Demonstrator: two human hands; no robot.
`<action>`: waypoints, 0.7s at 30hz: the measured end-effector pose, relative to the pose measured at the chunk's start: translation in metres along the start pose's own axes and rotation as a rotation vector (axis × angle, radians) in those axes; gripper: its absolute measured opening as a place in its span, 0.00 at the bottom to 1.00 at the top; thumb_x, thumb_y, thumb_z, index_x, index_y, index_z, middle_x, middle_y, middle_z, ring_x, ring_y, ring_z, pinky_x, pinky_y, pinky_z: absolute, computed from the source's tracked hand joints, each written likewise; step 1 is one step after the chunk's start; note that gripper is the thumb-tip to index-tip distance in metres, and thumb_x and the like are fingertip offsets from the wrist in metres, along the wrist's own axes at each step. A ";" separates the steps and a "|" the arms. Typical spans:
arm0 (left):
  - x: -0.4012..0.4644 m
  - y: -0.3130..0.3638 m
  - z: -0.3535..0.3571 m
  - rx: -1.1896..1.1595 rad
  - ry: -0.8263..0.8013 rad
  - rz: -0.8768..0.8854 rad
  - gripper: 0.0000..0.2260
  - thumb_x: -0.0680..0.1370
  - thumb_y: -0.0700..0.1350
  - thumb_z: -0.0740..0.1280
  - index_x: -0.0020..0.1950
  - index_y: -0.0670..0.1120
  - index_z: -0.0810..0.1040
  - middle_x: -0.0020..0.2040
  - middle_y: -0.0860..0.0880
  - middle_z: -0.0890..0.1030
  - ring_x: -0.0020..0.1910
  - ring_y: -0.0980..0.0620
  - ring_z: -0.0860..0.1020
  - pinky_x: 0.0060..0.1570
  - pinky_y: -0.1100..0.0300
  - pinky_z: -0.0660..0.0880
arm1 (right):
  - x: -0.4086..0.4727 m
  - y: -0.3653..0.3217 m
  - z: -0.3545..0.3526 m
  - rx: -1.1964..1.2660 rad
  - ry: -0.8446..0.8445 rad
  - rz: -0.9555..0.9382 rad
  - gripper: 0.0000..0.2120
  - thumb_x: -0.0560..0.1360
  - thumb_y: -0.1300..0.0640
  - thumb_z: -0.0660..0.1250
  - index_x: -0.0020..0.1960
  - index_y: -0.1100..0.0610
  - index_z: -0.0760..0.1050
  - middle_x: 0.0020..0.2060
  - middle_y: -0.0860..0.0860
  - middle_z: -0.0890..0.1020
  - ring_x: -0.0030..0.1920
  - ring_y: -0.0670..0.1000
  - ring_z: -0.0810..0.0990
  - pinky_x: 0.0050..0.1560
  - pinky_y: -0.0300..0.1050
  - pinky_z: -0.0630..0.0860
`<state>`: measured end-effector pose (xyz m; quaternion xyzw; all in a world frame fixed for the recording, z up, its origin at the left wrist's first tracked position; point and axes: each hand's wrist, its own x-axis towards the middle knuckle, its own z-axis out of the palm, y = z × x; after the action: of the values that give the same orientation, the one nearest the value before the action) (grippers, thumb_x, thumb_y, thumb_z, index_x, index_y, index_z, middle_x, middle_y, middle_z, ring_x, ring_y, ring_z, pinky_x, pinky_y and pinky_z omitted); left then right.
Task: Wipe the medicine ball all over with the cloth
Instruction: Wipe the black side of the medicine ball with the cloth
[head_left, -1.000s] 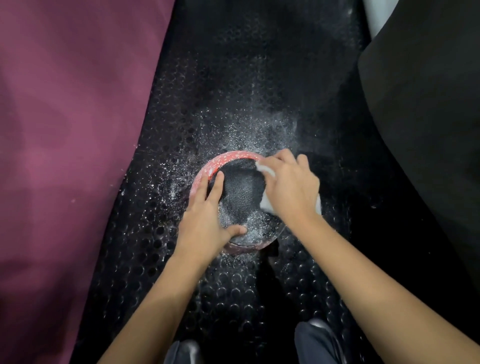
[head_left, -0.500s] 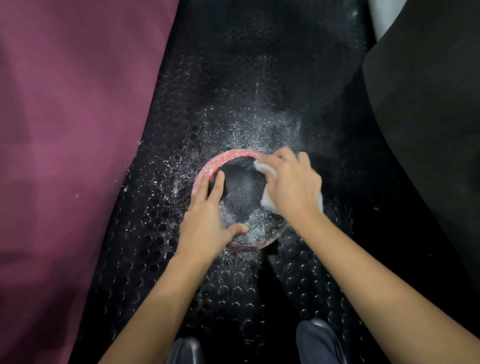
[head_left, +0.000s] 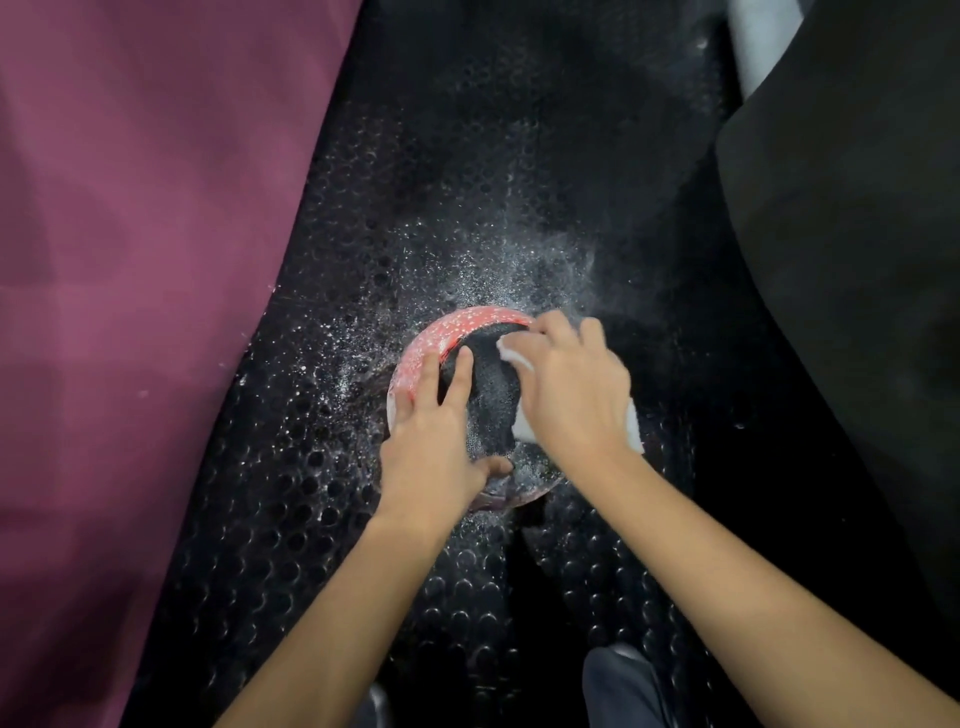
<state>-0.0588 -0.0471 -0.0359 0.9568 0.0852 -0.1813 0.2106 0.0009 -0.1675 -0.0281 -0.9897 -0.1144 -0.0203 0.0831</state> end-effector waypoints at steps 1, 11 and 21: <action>0.000 -0.001 0.000 -0.010 0.000 -0.007 0.51 0.69 0.61 0.73 0.79 0.56 0.38 0.79 0.55 0.39 0.78 0.45 0.50 0.64 0.48 0.72 | -0.001 0.001 0.000 -0.015 0.023 -0.043 0.12 0.73 0.60 0.70 0.52 0.47 0.81 0.49 0.49 0.79 0.47 0.56 0.74 0.35 0.44 0.64; 0.002 0.005 0.002 0.033 -0.018 -0.005 0.52 0.70 0.61 0.72 0.78 0.56 0.36 0.80 0.53 0.40 0.78 0.42 0.49 0.67 0.47 0.69 | 0.002 0.002 -0.003 -0.036 -0.002 -0.071 0.11 0.72 0.60 0.70 0.51 0.47 0.81 0.50 0.49 0.78 0.48 0.56 0.73 0.35 0.44 0.64; 0.000 0.018 0.004 0.096 -0.057 0.017 0.50 0.73 0.59 0.71 0.78 0.55 0.35 0.79 0.51 0.37 0.78 0.39 0.46 0.70 0.44 0.63 | 0.010 0.018 -0.009 -0.065 -0.024 0.006 0.15 0.72 0.60 0.70 0.55 0.45 0.80 0.52 0.48 0.78 0.49 0.55 0.73 0.35 0.44 0.65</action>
<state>-0.0560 -0.0652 -0.0324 0.9609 0.0624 -0.2107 0.1683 0.0148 -0.1839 -0.0213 -0.9925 -0.1115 -0.0117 0.0497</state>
